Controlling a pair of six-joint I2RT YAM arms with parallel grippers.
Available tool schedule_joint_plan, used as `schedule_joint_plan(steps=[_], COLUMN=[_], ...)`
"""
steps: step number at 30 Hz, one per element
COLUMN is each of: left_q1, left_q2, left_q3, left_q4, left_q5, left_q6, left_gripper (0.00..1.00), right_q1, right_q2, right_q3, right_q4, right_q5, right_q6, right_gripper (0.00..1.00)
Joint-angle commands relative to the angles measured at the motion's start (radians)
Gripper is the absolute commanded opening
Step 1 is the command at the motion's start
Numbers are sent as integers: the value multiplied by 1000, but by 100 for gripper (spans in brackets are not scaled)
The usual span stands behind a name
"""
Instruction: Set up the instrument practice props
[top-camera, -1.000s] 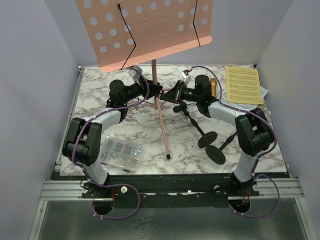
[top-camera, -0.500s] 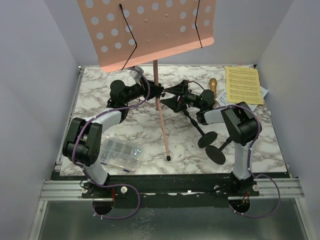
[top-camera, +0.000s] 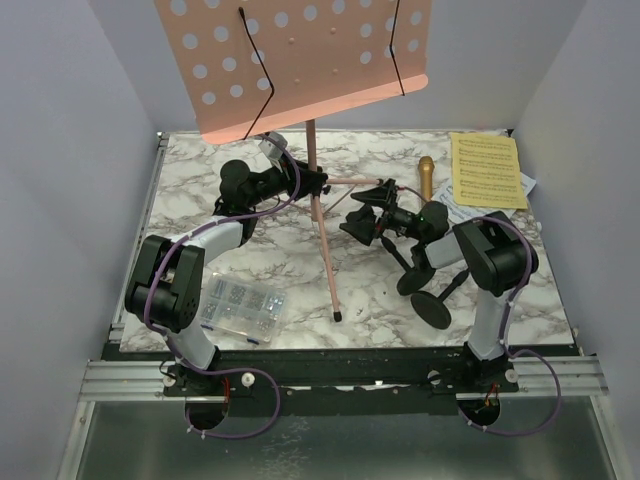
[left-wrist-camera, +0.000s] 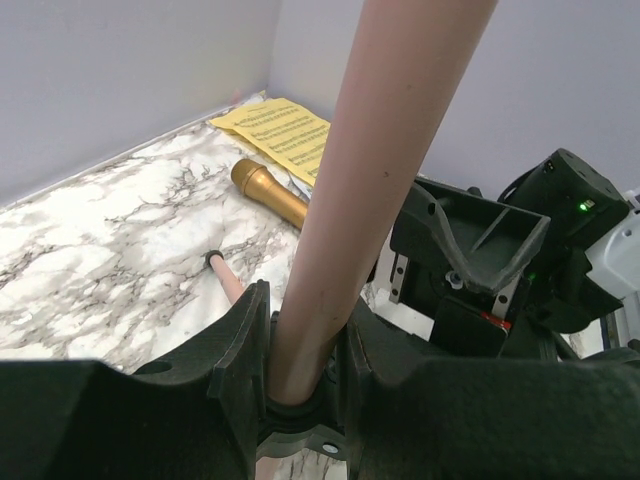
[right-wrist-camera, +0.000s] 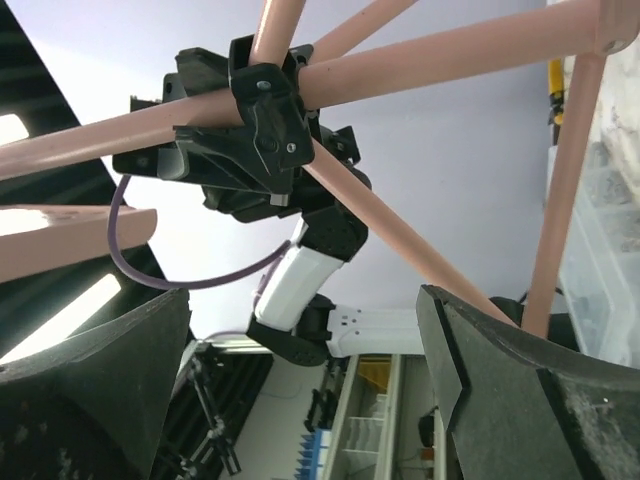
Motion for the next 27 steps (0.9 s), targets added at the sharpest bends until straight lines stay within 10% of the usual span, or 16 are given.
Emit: schedule_joint_plan(steps=[1,6,11,17,23,27], left_q1=[2,2,2,2,2,2], left_q2=[-20,-22,-25,-31,-25,-20], left_q3=[12,10,11,14,14,13], left_q4=[0,1,2,5,11,13], left_q5=[7,4,4,4,5,5], left_q6=[-148,-145,-150,-158,-166,-167], left_gripper=[0,0,0,0,0,0], right_q1=[-57,-91,-62,-59,-32,-15], right_q2=[27,-110,-320,-506,-700,-672], right_q3=[41,111,287,196,-59,8], right_q4=[30,-525,-1294,-1253,-827,-856], right_q5=[-155,-158,333,489,327,159], right_q6=[-170,-706,-1478,-1854,-2252,-2426], right_gripper=[100,100,100,100,100,100])
